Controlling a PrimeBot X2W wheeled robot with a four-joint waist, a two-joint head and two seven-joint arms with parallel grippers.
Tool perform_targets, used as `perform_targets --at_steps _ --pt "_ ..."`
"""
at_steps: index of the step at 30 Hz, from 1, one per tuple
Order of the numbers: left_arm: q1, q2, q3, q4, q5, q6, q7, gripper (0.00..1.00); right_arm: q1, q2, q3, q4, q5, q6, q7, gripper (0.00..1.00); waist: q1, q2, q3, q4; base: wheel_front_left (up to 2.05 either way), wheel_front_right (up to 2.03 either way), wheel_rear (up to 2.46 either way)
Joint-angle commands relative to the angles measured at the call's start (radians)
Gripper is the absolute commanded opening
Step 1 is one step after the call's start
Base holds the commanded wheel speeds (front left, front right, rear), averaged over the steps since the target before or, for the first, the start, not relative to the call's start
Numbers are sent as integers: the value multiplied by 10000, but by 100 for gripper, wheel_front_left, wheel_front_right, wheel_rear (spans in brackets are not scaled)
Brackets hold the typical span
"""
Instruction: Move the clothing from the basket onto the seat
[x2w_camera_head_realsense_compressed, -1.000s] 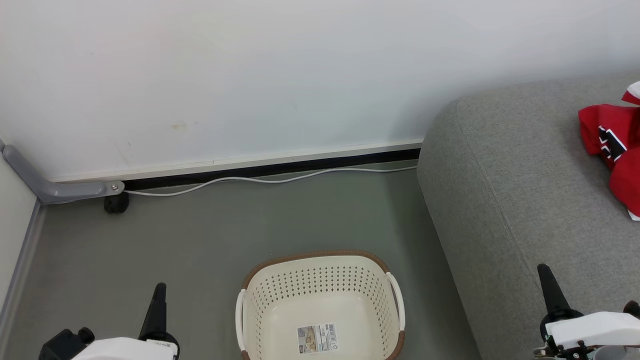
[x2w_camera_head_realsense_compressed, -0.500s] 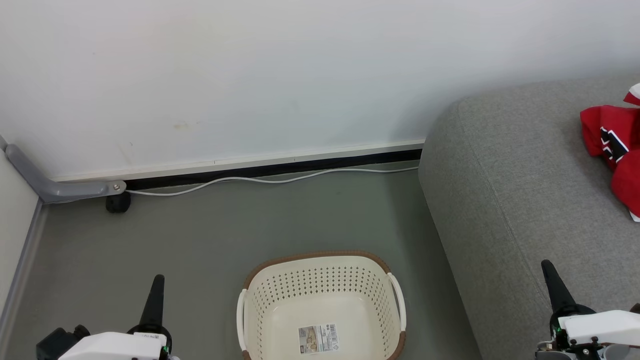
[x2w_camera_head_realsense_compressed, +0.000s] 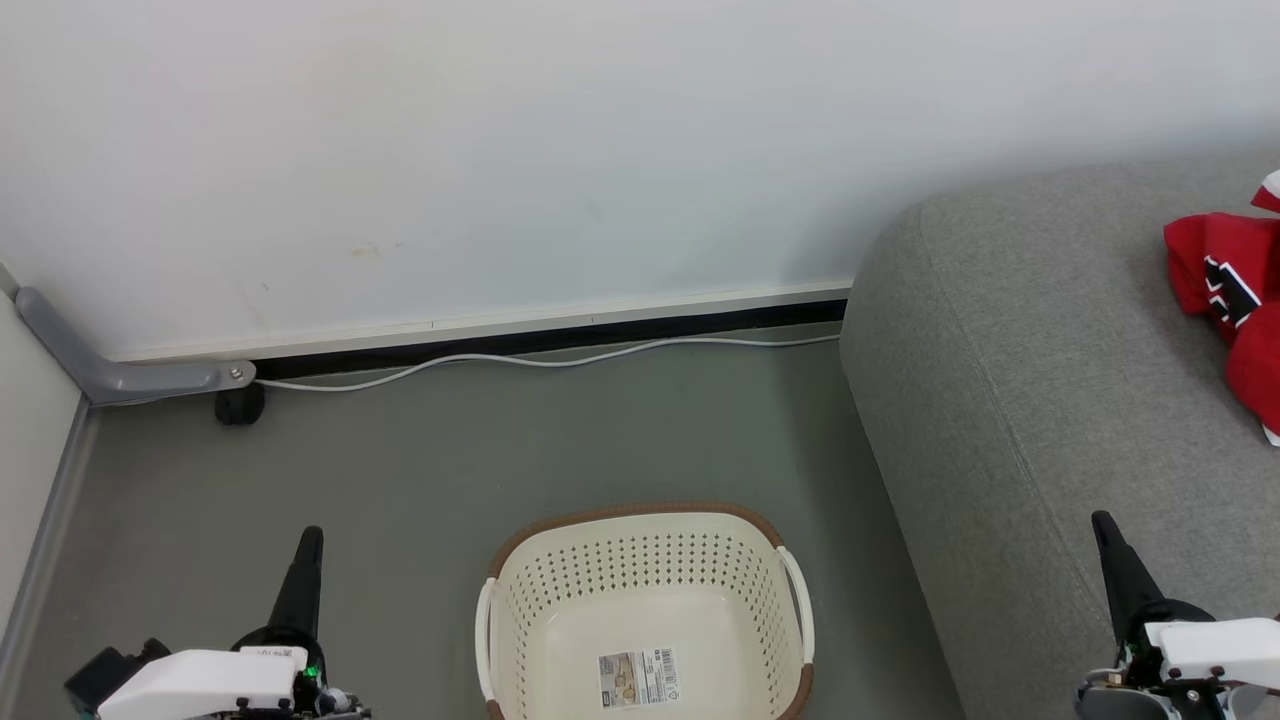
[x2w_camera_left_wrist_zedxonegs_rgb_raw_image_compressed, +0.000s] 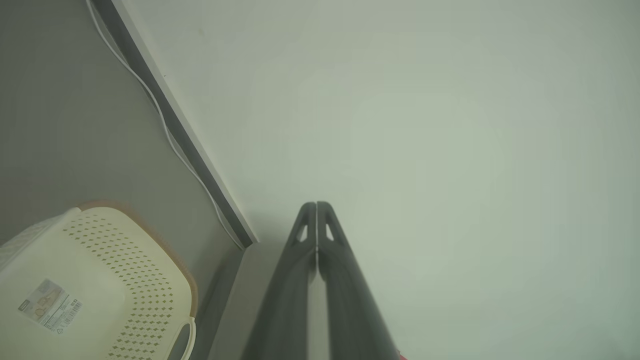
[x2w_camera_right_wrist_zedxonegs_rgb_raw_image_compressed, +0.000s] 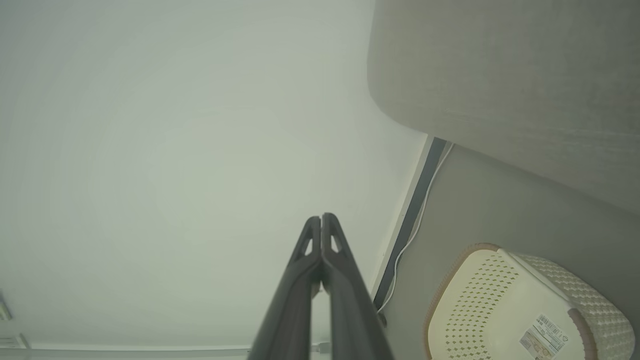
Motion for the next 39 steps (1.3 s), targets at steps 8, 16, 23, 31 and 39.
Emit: perform_targets --at_steps 8,16,23,31,39 --pt "-788 159 421 -224 -1027 -210 270 0 -462 5 -63 -462 947 15 341 0 -1 -1 -6 22 0 0 0" --pt "-907 164 502 -215 -1691 -297 442 0 -482 60 -199 -537 1562 16 515 0 -1 -1 -11 39 0 0 0" --pt "-906 164 502 -215 -1691 -297 442 0 -482 60 -199 -537 1562 16 515 0 -1 -1 -11 39 0 0 0" --pt "-906 164 501 -216 -1692 -297 442 0 -482 60 -199 -537 1562 16 515 0 -1 -1 -11 39 0 0 0" --pt "-906 164 501 -216 -1692 -297 442 0 -482 60 -198 -537 1563 16 515 0 -1 -1 -11 39 0 0 0"
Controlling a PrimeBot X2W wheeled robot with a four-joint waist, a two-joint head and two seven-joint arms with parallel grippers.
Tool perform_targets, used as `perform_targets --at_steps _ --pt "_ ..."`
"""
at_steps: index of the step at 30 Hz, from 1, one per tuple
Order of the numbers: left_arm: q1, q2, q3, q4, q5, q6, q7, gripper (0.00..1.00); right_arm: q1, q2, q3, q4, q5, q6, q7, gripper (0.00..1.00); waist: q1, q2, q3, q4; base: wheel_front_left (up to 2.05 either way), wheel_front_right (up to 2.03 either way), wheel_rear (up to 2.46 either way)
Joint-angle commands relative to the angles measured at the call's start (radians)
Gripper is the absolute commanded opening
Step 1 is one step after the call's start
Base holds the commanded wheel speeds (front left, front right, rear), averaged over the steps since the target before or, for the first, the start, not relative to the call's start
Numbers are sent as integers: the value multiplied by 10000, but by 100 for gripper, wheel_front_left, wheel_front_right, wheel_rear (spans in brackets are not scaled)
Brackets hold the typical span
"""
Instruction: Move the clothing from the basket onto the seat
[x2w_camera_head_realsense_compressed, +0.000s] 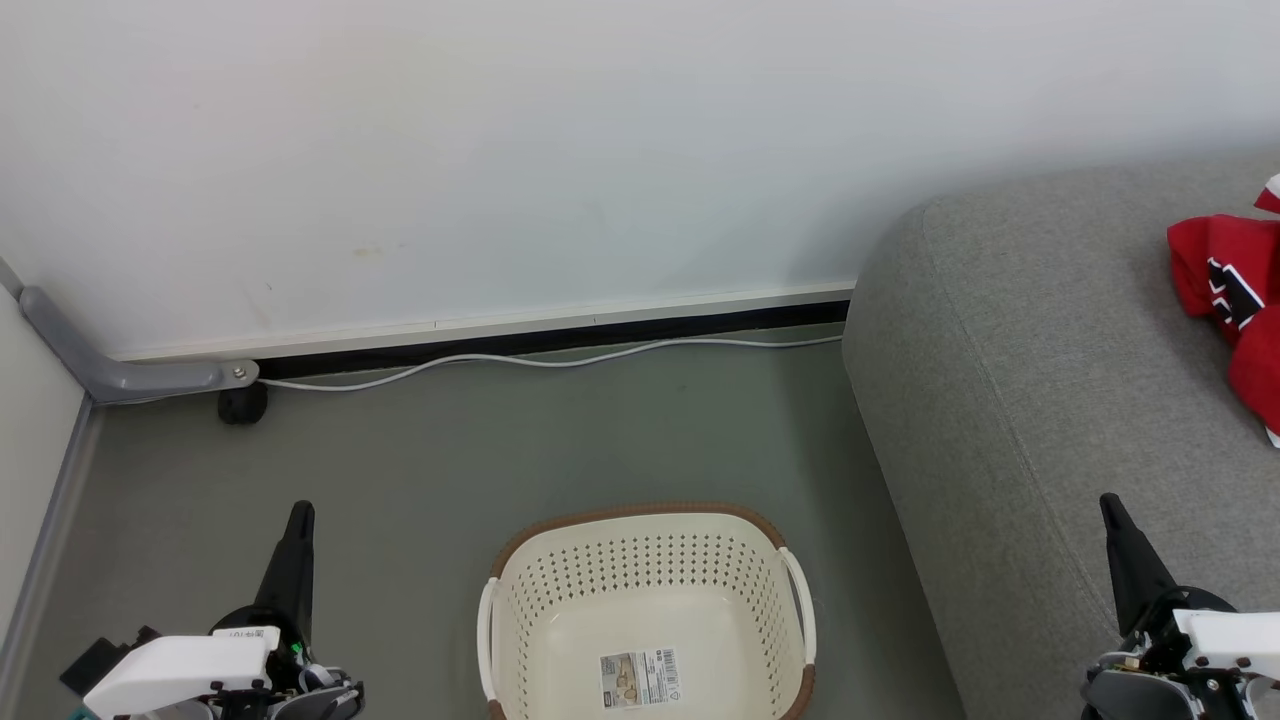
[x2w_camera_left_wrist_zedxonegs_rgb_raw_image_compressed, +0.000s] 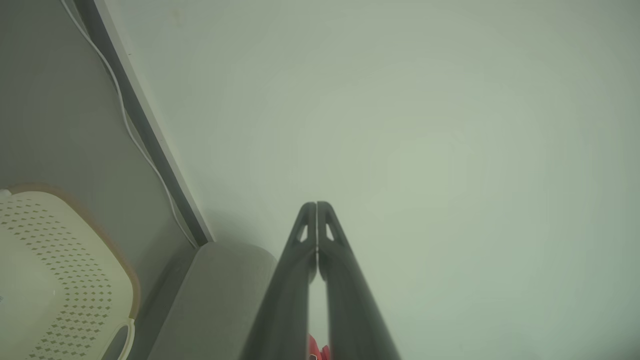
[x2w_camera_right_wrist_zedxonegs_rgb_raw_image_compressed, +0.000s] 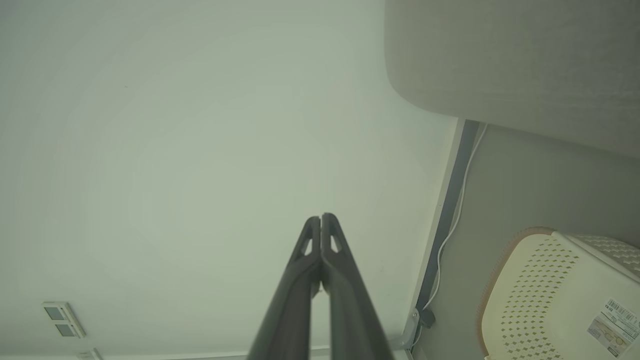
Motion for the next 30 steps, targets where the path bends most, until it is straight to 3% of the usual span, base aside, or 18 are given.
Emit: perform_targets --at_steps 1,30 --pt "-568 158 330 -232 -45 -82 66 0 -364 -103 160 -308 117 16 87 0 0 -1 0 0 0 0 0" --pt "-567 158 330 -233 -45 -83 65 0 -363 -103 165 -309 121 16 83 0 0 -1 0 0 0 0 0"
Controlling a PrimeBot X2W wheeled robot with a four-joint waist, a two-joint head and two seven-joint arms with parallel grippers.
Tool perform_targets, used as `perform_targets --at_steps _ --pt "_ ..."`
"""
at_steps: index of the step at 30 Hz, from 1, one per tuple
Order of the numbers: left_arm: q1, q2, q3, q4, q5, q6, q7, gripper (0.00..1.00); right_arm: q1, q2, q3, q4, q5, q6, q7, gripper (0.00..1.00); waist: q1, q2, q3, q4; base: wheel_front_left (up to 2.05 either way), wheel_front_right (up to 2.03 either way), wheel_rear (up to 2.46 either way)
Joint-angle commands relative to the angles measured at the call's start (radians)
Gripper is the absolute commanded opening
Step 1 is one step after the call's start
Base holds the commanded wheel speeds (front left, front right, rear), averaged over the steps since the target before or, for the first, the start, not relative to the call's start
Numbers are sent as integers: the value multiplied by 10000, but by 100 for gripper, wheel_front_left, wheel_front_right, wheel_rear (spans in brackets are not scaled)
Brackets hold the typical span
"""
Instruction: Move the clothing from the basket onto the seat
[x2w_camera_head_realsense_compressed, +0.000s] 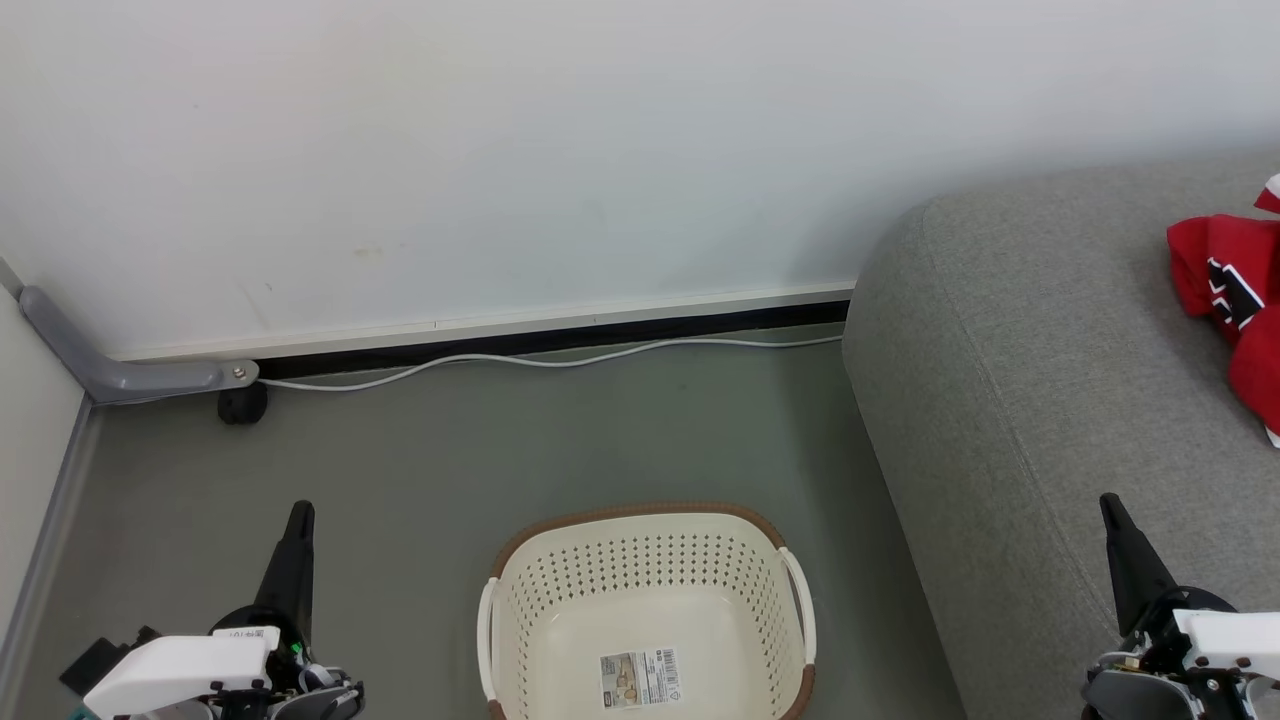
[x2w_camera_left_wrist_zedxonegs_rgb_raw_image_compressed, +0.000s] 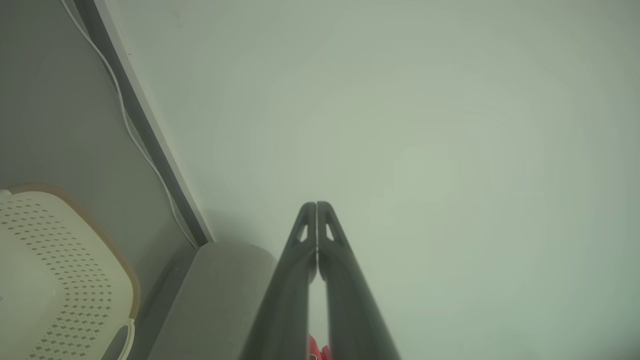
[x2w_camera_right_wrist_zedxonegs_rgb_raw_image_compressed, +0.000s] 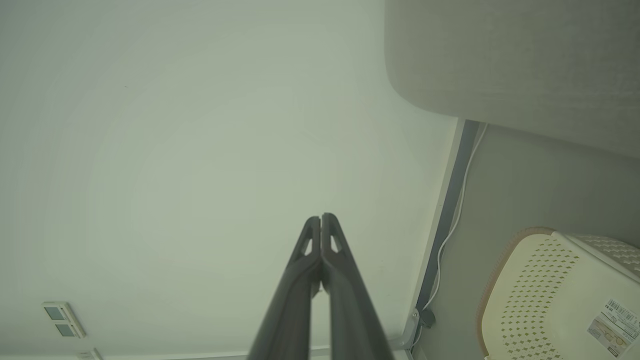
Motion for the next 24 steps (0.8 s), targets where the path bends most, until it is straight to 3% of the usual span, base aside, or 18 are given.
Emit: perform_targets --at_steps 1,24 --pt "-567 158 330 -233 -45 -83 65 0 -363 -103 167 -309 121 16 83 0 0 -1 0 0 0 0 0" --pt "-567 158 329 -233 -46 -83 65 0 -363 -102 169 -309 123 16 81 0 0 -1 0 0 0 0 0"
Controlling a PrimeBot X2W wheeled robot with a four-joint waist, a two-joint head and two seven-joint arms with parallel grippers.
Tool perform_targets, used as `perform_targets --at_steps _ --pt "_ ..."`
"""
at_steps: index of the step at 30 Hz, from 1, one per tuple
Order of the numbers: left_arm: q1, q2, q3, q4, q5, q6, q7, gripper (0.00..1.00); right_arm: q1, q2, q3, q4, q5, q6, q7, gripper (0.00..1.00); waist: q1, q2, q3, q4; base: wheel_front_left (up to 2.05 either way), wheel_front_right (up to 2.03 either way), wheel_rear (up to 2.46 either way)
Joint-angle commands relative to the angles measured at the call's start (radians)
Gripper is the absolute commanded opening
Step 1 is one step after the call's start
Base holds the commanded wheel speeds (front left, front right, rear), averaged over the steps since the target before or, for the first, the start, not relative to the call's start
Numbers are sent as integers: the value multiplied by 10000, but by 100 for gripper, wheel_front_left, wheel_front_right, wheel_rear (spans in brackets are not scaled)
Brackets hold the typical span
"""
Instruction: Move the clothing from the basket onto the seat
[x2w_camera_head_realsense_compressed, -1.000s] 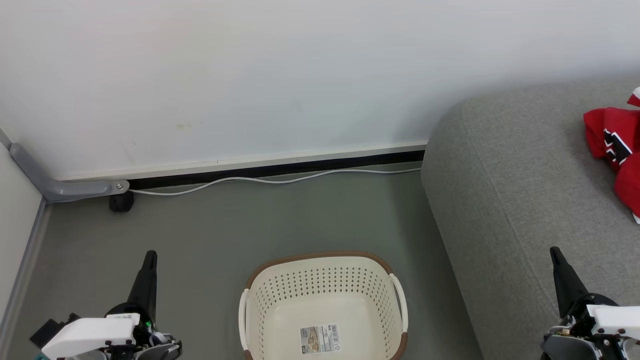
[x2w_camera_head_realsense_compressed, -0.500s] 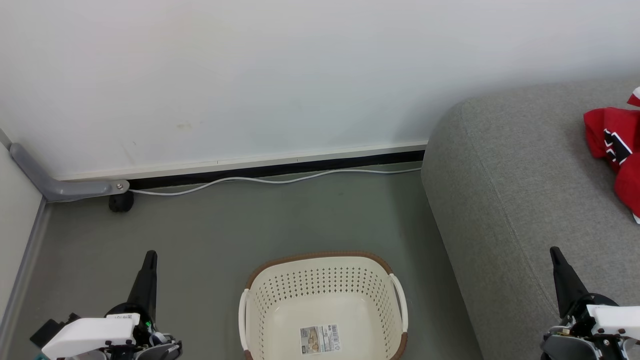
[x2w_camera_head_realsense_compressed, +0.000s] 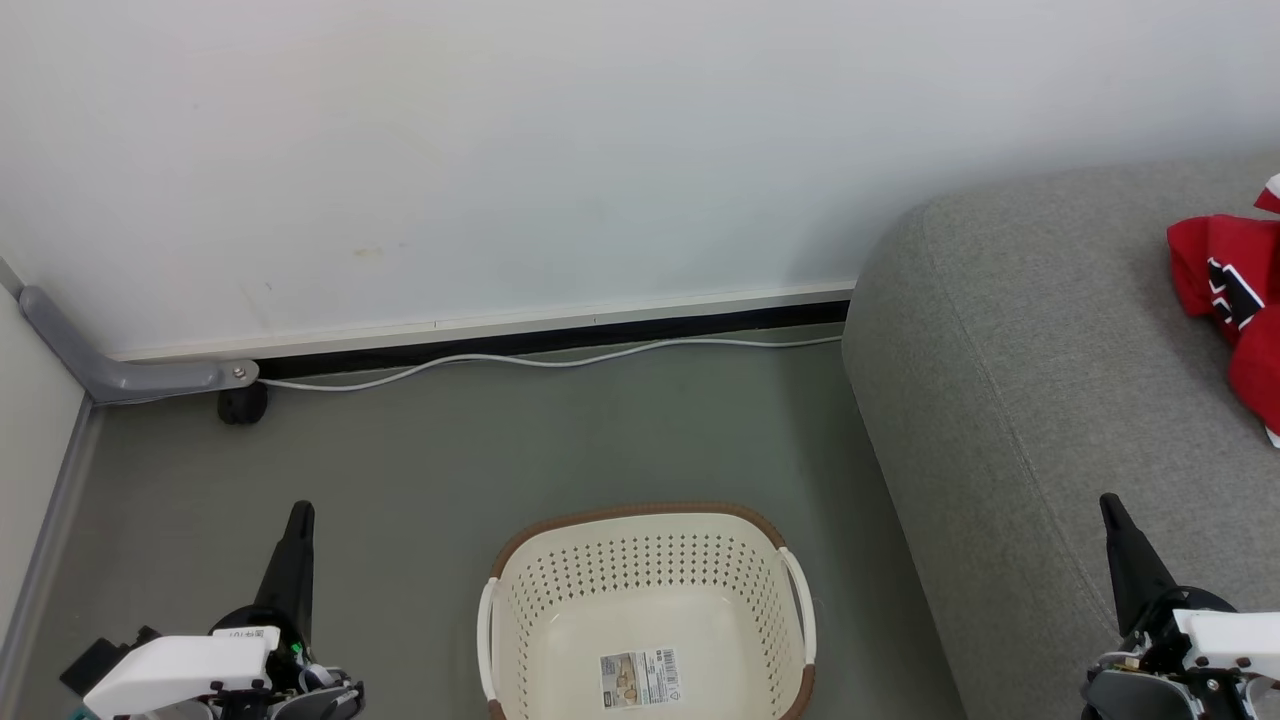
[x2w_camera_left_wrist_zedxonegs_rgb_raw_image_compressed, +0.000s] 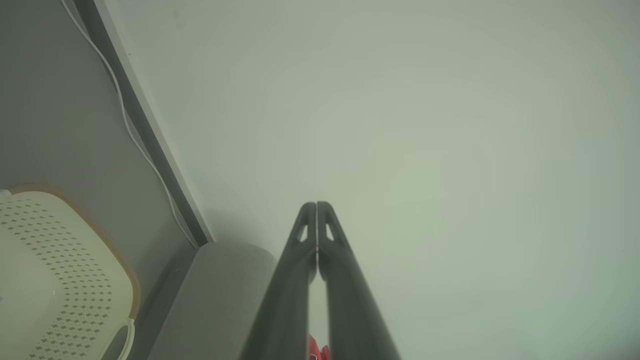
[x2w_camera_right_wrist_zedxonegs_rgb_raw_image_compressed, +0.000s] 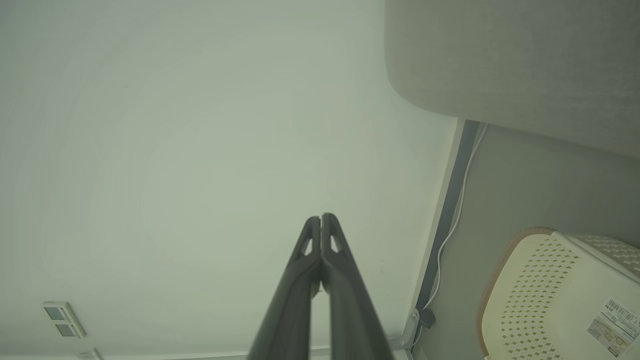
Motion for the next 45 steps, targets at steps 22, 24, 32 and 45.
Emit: perform_targets --at_steps 22,24,32,45 --pt "-567 158 329 -234 -46 -83 64 0 -363 -102 171 -309 122 16 80 0 -1 0 0 0 0 0 0" --pt "-567 158 329 -234 -46 -83 64 0 -363 -102 171 -309 122 16 80 0 -1 0 0 0 0 0 0" --pt "-567 158 328 -234 -46 -83 64 0 -363 -102 171 -309 123 16 80 0 -1 0 0 0 0 0 0" --pt "-567 158 328 -234 -47 -83 64 0 -363 -102 172 -309 123 16 79 0 -1 0 0 0 0 0 0"
